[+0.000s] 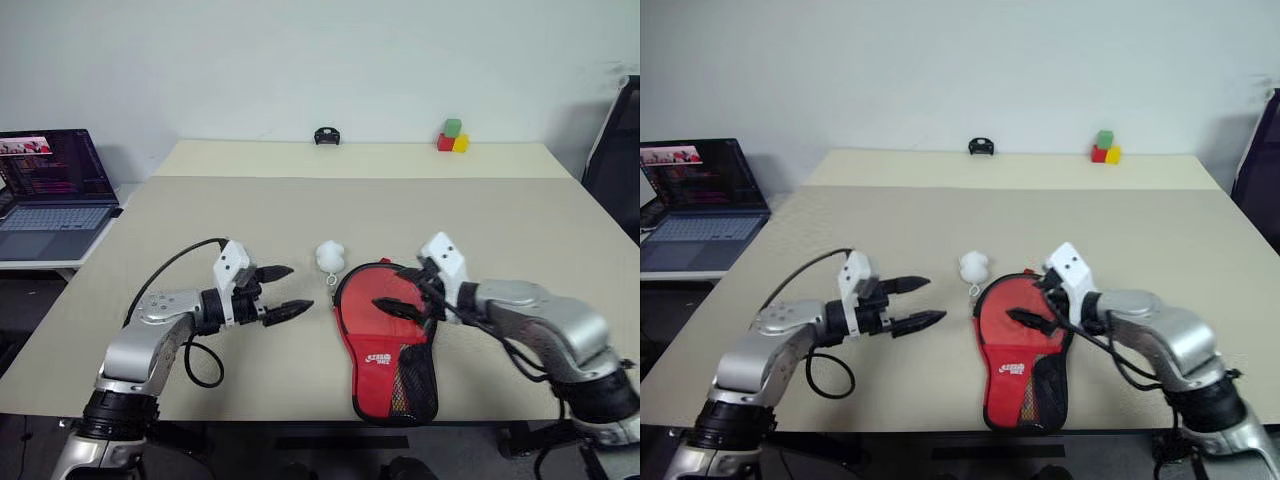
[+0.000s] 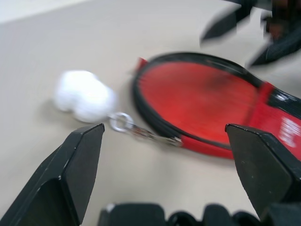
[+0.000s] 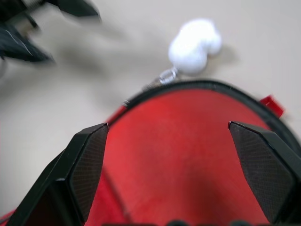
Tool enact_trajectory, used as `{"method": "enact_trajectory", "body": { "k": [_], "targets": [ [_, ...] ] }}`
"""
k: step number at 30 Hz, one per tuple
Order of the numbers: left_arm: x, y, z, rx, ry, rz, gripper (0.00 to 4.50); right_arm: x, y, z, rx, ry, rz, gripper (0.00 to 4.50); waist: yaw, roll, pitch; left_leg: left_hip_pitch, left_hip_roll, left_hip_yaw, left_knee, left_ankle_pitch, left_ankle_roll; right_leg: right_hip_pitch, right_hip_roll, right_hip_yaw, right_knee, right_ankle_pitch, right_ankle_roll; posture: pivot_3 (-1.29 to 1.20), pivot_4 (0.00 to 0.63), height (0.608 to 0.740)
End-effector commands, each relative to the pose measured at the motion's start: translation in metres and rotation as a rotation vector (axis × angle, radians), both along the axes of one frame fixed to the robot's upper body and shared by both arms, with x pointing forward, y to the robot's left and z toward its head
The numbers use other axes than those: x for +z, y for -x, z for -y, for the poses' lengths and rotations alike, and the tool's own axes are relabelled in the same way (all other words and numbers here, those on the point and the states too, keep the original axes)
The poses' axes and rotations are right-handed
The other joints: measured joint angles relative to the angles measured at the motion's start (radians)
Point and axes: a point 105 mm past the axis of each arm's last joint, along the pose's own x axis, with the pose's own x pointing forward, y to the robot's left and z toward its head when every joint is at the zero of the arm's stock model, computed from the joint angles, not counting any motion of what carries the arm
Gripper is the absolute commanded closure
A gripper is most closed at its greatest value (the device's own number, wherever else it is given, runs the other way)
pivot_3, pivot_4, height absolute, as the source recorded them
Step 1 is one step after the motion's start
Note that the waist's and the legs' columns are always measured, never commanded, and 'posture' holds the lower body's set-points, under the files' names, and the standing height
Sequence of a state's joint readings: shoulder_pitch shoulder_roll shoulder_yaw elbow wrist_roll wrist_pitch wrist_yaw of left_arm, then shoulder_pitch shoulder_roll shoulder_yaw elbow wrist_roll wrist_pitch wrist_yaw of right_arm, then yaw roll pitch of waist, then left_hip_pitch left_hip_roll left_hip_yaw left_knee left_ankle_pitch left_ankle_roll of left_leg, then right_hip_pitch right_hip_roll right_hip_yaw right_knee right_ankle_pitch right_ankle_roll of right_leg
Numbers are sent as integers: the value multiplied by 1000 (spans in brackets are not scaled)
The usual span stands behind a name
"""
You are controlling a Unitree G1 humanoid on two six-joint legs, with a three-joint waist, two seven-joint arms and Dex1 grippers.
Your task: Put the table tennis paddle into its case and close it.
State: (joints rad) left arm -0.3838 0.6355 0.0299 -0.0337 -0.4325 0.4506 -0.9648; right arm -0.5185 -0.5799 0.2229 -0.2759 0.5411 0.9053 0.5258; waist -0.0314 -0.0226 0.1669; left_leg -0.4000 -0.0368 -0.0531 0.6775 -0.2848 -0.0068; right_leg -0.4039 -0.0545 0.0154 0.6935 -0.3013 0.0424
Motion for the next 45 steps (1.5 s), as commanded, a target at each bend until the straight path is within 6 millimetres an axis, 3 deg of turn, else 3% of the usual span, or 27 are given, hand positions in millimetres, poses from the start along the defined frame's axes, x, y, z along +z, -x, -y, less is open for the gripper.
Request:
{"method": "enact_trajectory", "body": {
  "k": [1,7,11,17,20,26,36,39,45],
  "targets": [
    [10,-12,-4,60,11,22,0,-8,-6,-6,-2,6,48,44,1,0,0,0,0,0,0,0,0,0,0,0,0,0,0,0,150,740],
    [12,-31,0,88,-17,21,0,-33,-7,-6,-20,48,36,44,2,0,0,0,0,0,0,0,0,0,0,0,-1,0,0,0,150,740],
    [14,-47,6,99,-26,14,0,-37,-7,-9,-30,36,26,44,1,0,0,0,-1,0,1,0,0,0,0,0,1,0,0,0,150,740],
    [11,-95,23,190,-62,-23,0,-40,-3,-19,-25,14,20,44,1,-1,-1,1,-2,-1,2,0,-1,0,0,-1,4,0,0,0,150,740],
    [10,-108,33,199,-69,-29,0,-41,-2,-22,-25,8,18,44,-1,-1,-1,1,-2,0,2,1,-1,0,0,-1,3,0,0,0,150,740],
    [-1,-118,53,167,-118,-68,0,-42,1,-26,-28,1,20,44,-2,-1,-1,1,-2,0,1,2,-3,-1,0,-2,3,0,0,0,150,740],
    [-29,-117,59,178,-148,-147,0,-43,1,-26,-50,-5,28,44,-1,-2,-1,1,-3,0,2,1,-2,-1,0,-2,4,0,0,0,150,740],
    [-37,-114,64,160,-151,-161,631,-43,1,-25,-57,-3,33,0,-1,-2,-1,1,-3,0,2,1,-2,-1,0,-2,4,0,0,0,150,740],
    [-44,-111,64,147,-157,-175,2792,-44,-3,-19,-89,26,44,0,-1,-2,-1,1,-3,0,2,1,-2,-1,0,-2,4,0,0,0,150,740]
  ]
}}
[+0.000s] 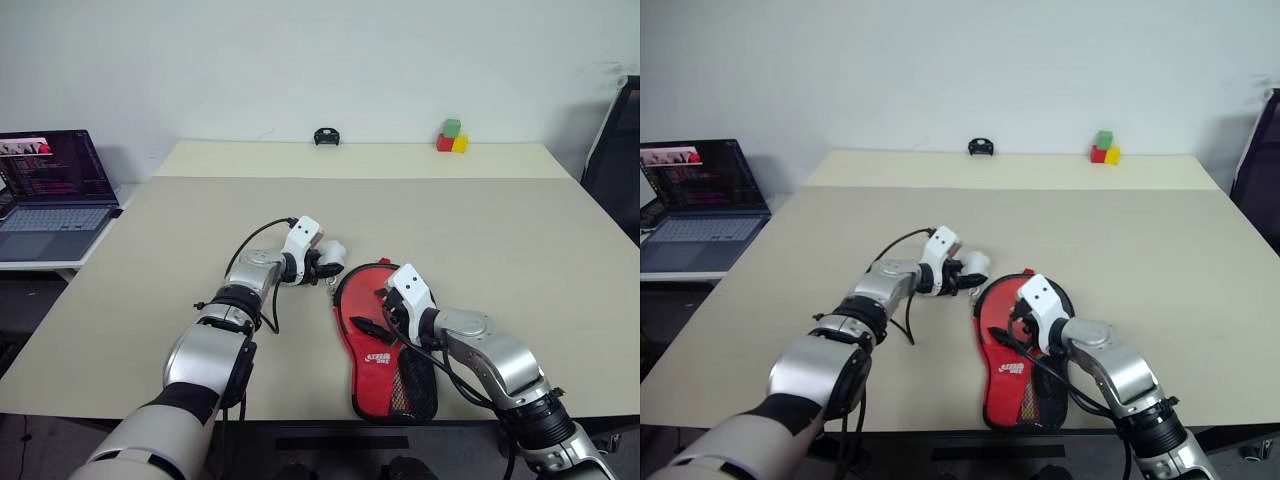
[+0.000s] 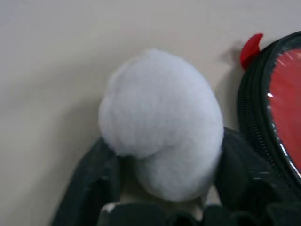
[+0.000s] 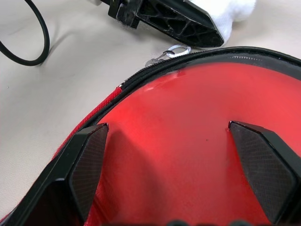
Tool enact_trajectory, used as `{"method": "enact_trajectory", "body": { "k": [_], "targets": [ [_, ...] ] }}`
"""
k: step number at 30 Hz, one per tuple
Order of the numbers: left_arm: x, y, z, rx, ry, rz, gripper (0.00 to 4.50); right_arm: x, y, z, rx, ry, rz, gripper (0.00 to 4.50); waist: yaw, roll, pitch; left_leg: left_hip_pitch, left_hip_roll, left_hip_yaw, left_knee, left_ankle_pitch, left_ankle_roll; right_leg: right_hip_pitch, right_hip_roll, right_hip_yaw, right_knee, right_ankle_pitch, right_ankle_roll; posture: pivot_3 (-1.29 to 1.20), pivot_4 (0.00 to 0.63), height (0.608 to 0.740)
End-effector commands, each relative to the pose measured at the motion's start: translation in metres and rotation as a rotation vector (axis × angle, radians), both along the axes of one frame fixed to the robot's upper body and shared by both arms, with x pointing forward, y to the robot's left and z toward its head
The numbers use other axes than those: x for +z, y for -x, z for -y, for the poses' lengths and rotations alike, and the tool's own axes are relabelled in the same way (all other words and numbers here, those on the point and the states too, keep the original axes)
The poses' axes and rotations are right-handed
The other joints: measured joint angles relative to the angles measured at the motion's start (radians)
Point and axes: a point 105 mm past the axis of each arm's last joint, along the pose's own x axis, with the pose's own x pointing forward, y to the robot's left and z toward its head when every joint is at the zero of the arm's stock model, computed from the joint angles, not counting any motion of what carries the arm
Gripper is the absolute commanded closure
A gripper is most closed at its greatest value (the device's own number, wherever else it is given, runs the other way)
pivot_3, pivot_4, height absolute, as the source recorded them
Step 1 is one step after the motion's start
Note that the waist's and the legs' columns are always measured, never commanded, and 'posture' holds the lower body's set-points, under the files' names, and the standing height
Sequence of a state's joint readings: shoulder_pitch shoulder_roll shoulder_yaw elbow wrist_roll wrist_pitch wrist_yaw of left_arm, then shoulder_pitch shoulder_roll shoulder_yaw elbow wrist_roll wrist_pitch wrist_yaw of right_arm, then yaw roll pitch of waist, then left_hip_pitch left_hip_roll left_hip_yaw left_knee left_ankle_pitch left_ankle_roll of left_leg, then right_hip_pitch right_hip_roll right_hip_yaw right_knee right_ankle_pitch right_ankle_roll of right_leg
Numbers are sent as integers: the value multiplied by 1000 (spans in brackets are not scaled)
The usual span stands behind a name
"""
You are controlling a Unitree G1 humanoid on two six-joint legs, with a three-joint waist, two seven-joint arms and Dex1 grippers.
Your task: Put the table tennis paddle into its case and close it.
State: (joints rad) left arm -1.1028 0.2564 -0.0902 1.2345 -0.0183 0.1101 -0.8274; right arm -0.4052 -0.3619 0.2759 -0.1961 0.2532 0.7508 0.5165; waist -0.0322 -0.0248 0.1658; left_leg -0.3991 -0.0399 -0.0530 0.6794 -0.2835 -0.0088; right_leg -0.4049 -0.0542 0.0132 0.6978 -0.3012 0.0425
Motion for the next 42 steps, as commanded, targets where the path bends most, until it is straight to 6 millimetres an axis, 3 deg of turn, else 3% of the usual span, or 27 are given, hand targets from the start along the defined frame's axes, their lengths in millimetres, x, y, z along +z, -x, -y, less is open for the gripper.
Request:
{"method": "enact_trajectory", "body": {
  "k": [1,4,6,17,24,31,40,42],
  "targets": [
    [-1,0,-2,-3,-5,5,3149,-4,-2,8,-45,33,4,0,0,0,0,0,0,0,0,0,0,0,0,0,0,0,0,0,150,740],
    [0,0,-3,-6,-4,9,4081,-10,-1,12,-62,47,-29,0,0,-1,0,0,0,0,0,0,0,0,0,0,0,0,0,0,150,740],
    [4,-1,-2,-11,-7,23,4329,-17,0,15,-72,63,-62,0,0,-1,-1,0,0,0,0,0,0,0,0,0,0,0,0,0,150,740],
    [36,-9,20,-96,-113,151,4334,-60,21,28,-54,165,-216,0,3,-7,-6,1,0,-1,0,0,0,1,0,-1,0,0,0,0,150,740],
    [47,-14,41,-104,-190,253,4334,-72,33,26,-73,156,-267,0,4,-10,-13,3,0,-1,0,0,1,4,0,-2,0,0,0,0,150,740],
    [47,-15,63,-135,-321,399,4335,-82,44,20,-87,142,-300,0,4,-10,-14,20,0,-5,-3,-1,1,24,1,-4,-6,-1,1,0,150,740],
    [53,-16,83,-151,-445,562,4335,-85,57,14,-110,131,-323,0,5,-11,-15,20,0,-7,-3,-1,1,26,1,-5,-9,-1,1,0,150,740],
    [64,-15,102,-170,-515,677,4335,-88,65,14,-123,121,-343,0,6,-11,-15,20,0,-8,-3,-1,1,26,1,-5,-9,-1,1,0,150,740]
  ]
}}
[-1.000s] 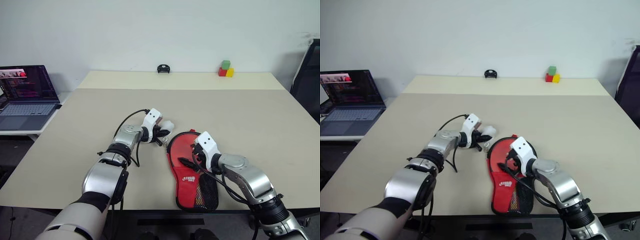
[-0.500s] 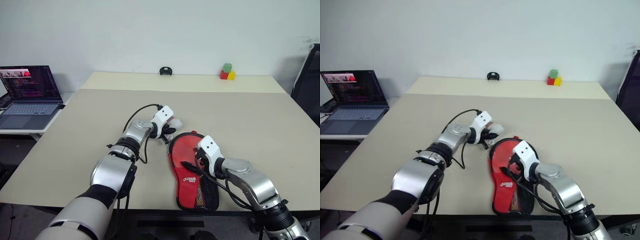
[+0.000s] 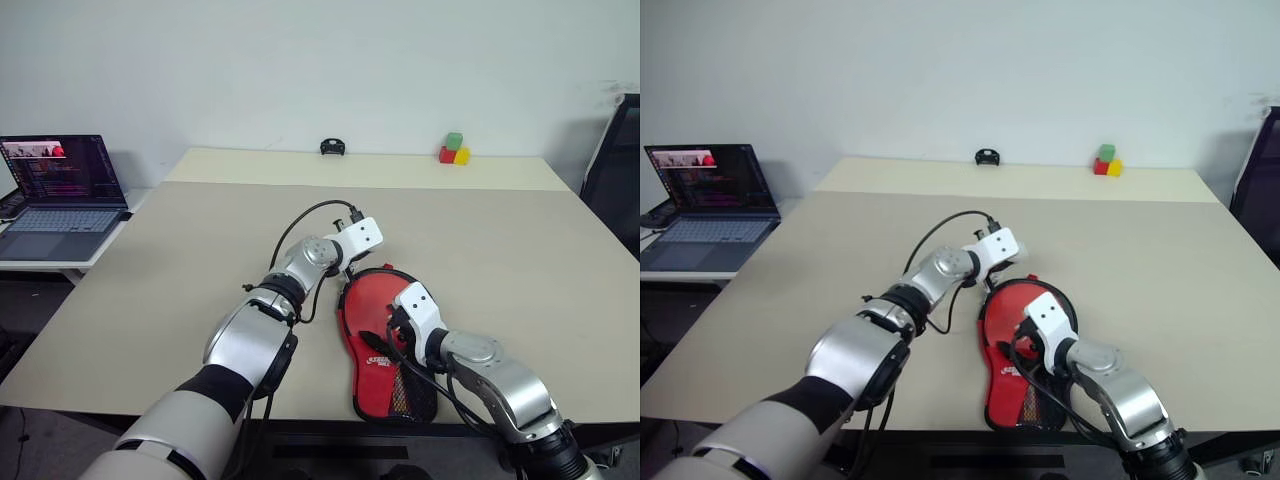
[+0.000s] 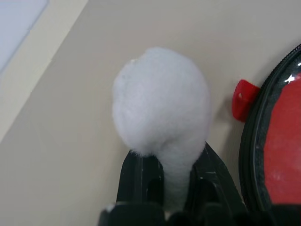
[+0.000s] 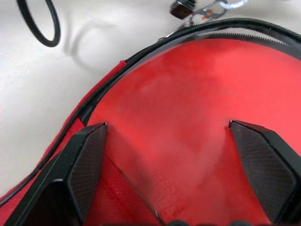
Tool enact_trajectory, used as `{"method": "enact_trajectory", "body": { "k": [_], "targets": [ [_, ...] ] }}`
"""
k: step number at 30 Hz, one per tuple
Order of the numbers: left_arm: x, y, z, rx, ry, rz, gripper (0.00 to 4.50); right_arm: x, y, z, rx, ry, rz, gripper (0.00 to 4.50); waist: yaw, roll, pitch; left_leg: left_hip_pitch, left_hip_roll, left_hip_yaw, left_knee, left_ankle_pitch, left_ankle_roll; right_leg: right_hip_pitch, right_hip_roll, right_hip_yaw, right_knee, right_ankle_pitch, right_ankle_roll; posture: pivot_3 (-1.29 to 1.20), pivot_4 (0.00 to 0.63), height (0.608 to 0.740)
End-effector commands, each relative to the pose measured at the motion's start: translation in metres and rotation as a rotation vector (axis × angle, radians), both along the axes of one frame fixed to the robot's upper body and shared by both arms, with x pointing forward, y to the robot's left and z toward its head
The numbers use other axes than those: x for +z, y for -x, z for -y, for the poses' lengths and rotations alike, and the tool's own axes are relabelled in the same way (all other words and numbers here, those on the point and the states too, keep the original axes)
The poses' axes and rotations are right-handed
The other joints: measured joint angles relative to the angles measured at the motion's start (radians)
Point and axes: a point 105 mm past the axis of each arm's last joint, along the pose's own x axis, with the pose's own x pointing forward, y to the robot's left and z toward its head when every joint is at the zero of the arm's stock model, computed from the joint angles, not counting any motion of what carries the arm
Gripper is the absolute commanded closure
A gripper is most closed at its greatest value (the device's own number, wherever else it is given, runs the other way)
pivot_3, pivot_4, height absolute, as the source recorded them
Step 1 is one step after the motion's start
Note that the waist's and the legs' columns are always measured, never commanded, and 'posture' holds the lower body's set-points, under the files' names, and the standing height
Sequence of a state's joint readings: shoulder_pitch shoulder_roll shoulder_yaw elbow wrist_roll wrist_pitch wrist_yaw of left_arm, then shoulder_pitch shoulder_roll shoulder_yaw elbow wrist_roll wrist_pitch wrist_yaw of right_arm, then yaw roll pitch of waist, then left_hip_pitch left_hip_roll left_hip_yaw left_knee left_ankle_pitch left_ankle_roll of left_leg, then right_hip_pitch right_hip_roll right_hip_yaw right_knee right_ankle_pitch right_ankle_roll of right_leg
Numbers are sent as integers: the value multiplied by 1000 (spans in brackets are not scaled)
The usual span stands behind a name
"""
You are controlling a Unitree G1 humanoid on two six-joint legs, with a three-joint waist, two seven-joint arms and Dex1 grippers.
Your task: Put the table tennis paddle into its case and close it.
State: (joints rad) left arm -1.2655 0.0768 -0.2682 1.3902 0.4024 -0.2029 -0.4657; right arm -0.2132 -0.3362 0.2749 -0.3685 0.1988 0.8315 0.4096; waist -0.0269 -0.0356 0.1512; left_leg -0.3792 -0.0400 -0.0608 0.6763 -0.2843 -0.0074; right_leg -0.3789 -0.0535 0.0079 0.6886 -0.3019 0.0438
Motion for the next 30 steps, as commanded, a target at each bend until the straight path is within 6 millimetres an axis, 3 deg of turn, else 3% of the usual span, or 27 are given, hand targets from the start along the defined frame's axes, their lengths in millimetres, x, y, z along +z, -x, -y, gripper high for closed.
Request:
{"method": "enact_trajectory", "body": {
  "k": [1,7,10,15,20,26,30],
  "targets": [
    [44,-2,35,-72,-59,237,4335,-64,39,3,-13,68,-303,0,1,0,0,0,0,-1,0,0,0,0,0,-1,-1,0,0,0,150,740],
    [66,9,75,-140,-77,358,4335,-66,57,-3,-26,54,-331,0,4,0,0,-1,-1,-6,0,-1,1,5,0,-10,-8,0,1,0,150,740],
    [68,18,92,-184,-70,372,4335,-66,60,-5,-34,50,-335,0,4,0,0,-2,-1,-8,-1,-1,1,6,0,-14,-8,0,1,0,150,740],
    [54,30,108,-247,-80,334,4335,-65,60,-5,-50,42,-334,0,6,0,0,-2,-2,-10,-1,-1,1,7,0,-17,-9,0,2,0,150,740],
    [13,41,106,-325,-175,209,4335,-65,58,-11,-51,34,-329,0,4,2,-1,-2,-2,-10,-1,-1,1,7,0,-17,-9,0,2,0,150,740],
    [-10,42,92,-320,-217,129,2223,-66,60,-12,-41,41,-328,0,-1,3,-2,-2,-1,-10,-1,-1,1,7,0,-17,-9,0,2,0,150,740],
    [-12,42,90,-321,-221,125,834,-67,61,-9,-36,49,-333,0,0,3,-3,-1,-1,-11,-1,-1,1,7,0,-17,-9,0,2,0,150,740]
  ]
}}
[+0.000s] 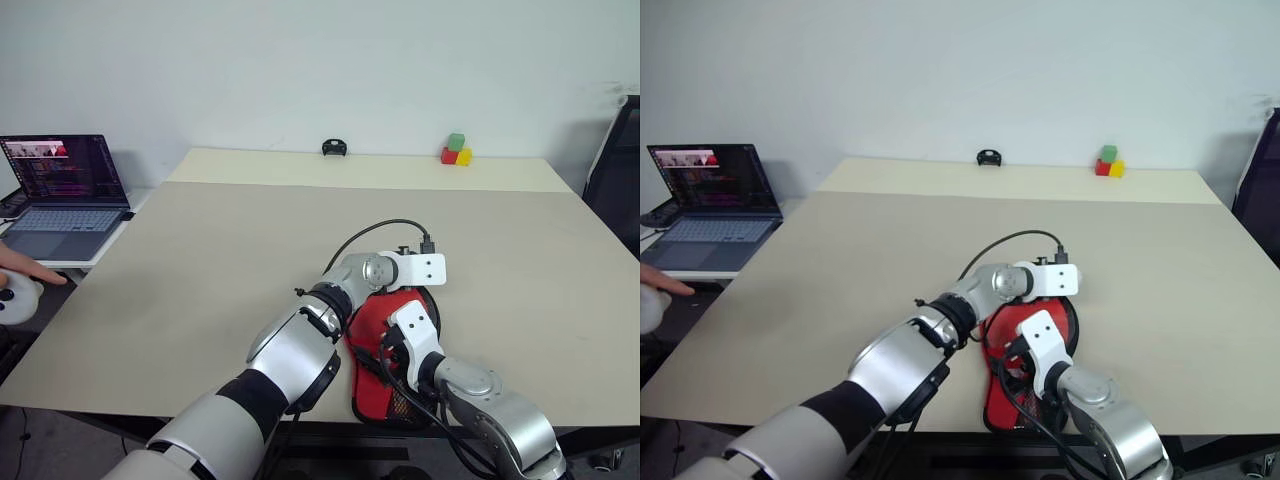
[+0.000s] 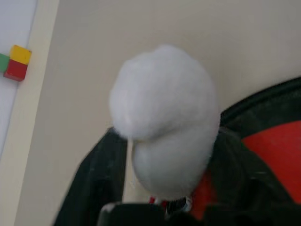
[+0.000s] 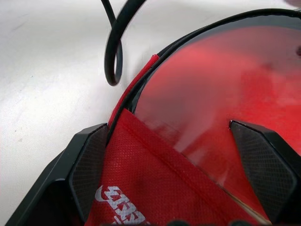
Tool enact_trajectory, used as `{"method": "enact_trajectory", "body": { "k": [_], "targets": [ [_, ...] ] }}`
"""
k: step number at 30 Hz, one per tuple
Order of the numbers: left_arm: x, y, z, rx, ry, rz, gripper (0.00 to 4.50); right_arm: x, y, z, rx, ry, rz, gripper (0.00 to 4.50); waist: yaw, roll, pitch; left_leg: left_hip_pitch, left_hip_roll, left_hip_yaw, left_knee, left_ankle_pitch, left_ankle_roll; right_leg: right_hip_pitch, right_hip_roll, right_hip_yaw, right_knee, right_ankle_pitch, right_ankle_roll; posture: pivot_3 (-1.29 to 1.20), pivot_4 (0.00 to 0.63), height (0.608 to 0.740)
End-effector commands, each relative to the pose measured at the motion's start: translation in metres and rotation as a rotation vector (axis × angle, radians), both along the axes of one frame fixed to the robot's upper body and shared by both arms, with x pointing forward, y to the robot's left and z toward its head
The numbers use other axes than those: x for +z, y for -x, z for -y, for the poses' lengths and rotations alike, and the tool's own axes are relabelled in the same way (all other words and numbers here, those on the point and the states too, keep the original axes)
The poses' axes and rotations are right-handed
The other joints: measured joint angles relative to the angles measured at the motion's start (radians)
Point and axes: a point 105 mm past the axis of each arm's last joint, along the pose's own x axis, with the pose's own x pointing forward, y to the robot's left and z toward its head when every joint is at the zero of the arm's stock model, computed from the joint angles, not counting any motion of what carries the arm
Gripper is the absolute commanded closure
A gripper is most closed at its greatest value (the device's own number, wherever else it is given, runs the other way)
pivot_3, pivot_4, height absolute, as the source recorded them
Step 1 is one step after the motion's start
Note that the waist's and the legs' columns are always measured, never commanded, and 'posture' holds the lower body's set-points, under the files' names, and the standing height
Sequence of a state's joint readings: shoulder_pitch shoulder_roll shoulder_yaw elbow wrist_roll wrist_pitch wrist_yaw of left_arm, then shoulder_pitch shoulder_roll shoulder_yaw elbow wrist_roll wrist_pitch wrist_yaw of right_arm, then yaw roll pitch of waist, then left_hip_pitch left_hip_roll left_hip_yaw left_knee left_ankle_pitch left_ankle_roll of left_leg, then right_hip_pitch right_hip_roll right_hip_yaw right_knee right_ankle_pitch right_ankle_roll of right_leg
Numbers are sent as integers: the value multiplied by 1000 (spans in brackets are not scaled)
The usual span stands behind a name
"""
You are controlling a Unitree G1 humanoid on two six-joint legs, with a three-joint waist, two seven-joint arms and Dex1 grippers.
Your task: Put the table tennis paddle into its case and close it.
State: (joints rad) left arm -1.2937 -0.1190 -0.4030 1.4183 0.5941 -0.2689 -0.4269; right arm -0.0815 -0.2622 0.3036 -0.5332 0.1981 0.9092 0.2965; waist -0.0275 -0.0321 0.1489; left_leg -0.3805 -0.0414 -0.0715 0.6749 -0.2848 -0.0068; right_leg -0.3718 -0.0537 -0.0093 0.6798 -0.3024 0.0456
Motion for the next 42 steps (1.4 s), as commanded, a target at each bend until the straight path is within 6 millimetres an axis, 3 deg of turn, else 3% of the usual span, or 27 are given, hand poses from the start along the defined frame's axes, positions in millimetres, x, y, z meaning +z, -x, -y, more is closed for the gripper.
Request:
{"method": "enact_trajectory", "body": {
  "k": [1,7,14,20,24,27,30,33,41,42],
  "targets": [
    [8,1,5,-36,-2,30,473,-65,33,4,37,92,-307,0,0,0,-1,0,0,0,0,0,0,0,0,0,0,0,0,0,150,740],
    [24,-3,5,-38,46,50,473,-65,26,4,48,96,-296,0,-1,0,-2,1,0,0,0,0,0,1,0,0,0,0,0,0,150,740],
    [70,-13,-6,-49,240,83,473,-62,10,7,64,105,-269,0,-6,0,-2,4,2,-1,0,0,0,3,0,0,1,-2,3,0,150,740],
    [81,-22,-47,-37,362,48,473,-51,0,20,55,85,-239,0,-6,0,-1,19,2,-1,-9,2,-2,15,0,0,-2,-2,4,0,150,740],
    [53,-20,-98,6,431,-40,473,-35,-3,24,66,24,-190,0,-5,1,-2,19,2,-1,-12,2,-3,14,-1,0,-3,-3,4,0,150,740],
    [33,-13,-131,60,515,-117,473,-24,-7,27,77,-8,-154,0,-2,2,0,17,2,-1,-13,2,-3,12,-1,0,-4,0,-2,0,150,740],
    [30,1,-150,79,627,-177,473,-6,-9,28,92,-39,-98,0,8,1,0,8,2,-3,-12,2,-3,2,-2,1,-4,0,-2,0,150,740],
    [32,26,-151,30,688,-266,473,17,-10,30,129,-72,-32,0,21,3,1,-2,1,-5,-9,2,-4,-2,-4,1,-3,0,-3,0,150,740],
    [49,69,-136,-103,733,-491,473,81,-1,42,221,-175,49,0,24,15,11,-2,1,-5,-10,2,-3,-3,-4,1,-4,0,-4,0,150,740],
    [47,71,-135,-111,712,-510,289,88,0,46,221,-175,56,0,24,15,12,-2,1,-5,-10,2,-3,-3,-3,1,-4,-1,-4,0,150,740]
  ]
}}
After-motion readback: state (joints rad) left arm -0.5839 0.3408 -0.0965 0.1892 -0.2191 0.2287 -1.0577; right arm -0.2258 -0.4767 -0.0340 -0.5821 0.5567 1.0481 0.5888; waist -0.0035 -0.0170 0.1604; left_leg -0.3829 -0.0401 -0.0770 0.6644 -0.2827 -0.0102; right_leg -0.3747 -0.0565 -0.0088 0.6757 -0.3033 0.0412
